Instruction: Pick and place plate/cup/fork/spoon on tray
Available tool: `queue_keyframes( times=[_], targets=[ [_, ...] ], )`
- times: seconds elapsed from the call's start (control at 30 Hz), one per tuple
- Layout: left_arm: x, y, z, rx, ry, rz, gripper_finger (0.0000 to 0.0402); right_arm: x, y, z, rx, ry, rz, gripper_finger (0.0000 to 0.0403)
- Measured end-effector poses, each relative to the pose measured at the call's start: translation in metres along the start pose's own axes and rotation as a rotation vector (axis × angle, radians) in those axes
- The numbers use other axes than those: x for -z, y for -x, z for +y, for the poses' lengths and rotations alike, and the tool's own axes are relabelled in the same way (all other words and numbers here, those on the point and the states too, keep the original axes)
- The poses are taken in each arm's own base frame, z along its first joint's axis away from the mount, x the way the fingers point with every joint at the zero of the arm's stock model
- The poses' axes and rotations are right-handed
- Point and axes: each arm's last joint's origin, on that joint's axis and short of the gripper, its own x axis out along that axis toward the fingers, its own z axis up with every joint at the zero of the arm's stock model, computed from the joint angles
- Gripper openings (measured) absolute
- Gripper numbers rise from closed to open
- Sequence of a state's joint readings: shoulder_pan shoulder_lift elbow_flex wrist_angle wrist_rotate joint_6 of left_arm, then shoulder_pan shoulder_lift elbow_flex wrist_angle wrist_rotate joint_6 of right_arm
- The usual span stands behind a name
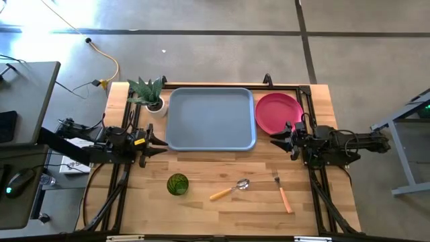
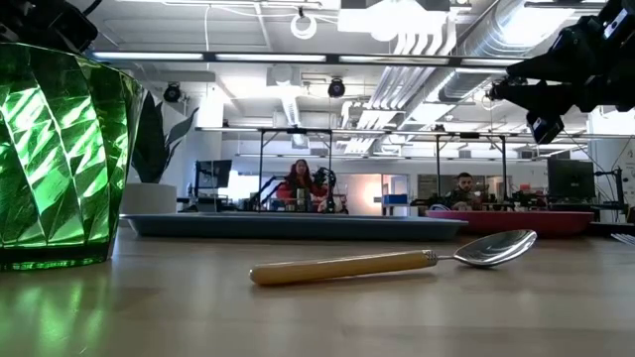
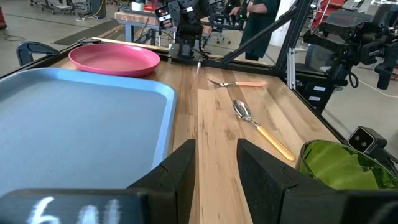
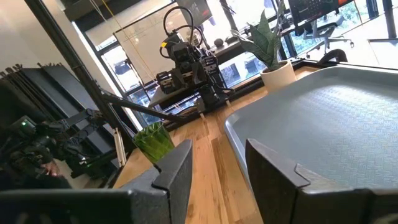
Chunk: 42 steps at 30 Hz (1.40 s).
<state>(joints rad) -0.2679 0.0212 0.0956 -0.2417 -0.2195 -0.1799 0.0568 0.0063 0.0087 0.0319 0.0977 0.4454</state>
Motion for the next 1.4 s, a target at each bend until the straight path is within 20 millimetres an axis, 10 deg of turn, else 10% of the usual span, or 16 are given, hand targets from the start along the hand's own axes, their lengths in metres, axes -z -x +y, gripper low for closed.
queue_keyframes(
  times=[0.9,1.4],
  targets=[
    [-0.002,0.000,0.002,-0.075,0.403,-0.047,0.0106,0.000,0.000,0.000,0.000,0.000,0.000,0.0139],
    [-0.033,0.006,-0.001,0.013,0.440,-0.362,0.0106,0.000,0.000,0.000,0.000,0.000,0.000,0.0139]
  ],
)
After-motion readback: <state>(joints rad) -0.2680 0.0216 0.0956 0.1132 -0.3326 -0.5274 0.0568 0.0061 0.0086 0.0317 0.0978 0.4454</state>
